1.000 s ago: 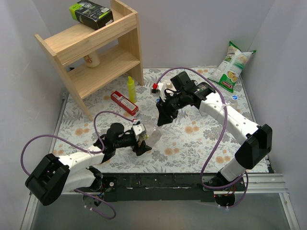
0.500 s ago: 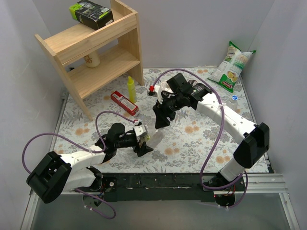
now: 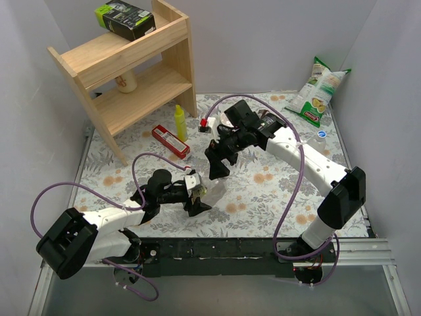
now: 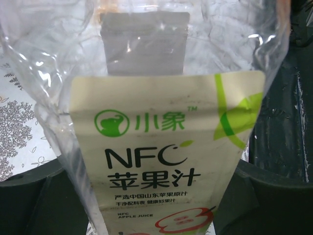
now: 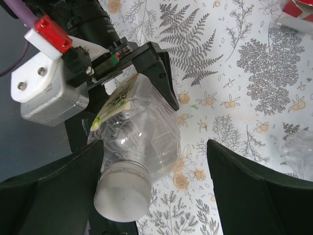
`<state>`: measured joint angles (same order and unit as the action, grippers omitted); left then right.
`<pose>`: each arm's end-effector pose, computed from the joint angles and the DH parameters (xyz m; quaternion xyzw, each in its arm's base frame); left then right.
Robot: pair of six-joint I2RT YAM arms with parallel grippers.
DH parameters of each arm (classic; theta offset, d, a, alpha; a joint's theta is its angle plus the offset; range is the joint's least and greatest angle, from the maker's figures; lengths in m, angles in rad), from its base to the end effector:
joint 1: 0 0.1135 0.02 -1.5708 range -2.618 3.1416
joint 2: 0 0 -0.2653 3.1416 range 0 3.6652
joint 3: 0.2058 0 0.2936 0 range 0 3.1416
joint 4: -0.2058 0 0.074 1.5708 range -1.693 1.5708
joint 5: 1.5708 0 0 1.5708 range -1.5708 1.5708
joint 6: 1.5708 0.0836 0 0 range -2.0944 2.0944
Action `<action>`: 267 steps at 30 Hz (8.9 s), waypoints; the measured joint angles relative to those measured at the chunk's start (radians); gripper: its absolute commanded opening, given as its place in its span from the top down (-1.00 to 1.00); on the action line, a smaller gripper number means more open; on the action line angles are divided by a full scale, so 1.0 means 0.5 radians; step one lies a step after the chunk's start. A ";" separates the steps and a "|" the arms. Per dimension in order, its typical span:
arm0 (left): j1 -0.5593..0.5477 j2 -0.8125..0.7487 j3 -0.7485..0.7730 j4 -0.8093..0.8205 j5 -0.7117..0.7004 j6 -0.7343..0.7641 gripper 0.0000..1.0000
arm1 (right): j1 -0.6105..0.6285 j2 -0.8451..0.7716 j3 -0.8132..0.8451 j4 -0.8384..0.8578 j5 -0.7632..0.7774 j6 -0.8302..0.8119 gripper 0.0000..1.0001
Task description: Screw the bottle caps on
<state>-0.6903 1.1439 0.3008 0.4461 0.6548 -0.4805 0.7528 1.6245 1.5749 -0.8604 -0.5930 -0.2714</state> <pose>0.1800 -0.2147 0.1260 0.2597 0.7654 -0.5129 0.2891 0.2689 0.3159 0.3109 -0.5259 0.7421 0.3424 0.2354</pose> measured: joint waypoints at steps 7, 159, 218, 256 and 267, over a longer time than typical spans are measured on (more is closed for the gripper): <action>-0.002 0.000 0.001 -0.011 0.051 0.032 1.00 | -0.120 0.136 0.549 -0.002 -0.191 -0.035 -0.87; 0.408 0.154 0.803 -1.798 0.555 1.221 1.00 | 0.064 -0.588 -0.327 -0.500 -0.161 -2.210 -0.61; 0.326 -0.014 0.762 -1.553 0.117 1.003 1.00 | -0.315 -0.327 0.163 -0.599 -0.697 -1.668 -0.66; 0.331 0.012 0.793 -1.353 -0.094 0.771 1.00 | -0.092 -0.030 0.306 -0.327 -0.201 -1.234 0.97; 0.315 0.027 0.787 -1.151 -0.693 0.751 1.00 | -0.447 0.326 0.355 0.242 -0.769 0.193 -0.13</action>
<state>-0.5327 1.1576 0.6945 -0.1291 0.3084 -0.1051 0.5293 1.7874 1.7523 -0.7395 -0.9775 -0.1749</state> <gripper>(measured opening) 0.733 0.442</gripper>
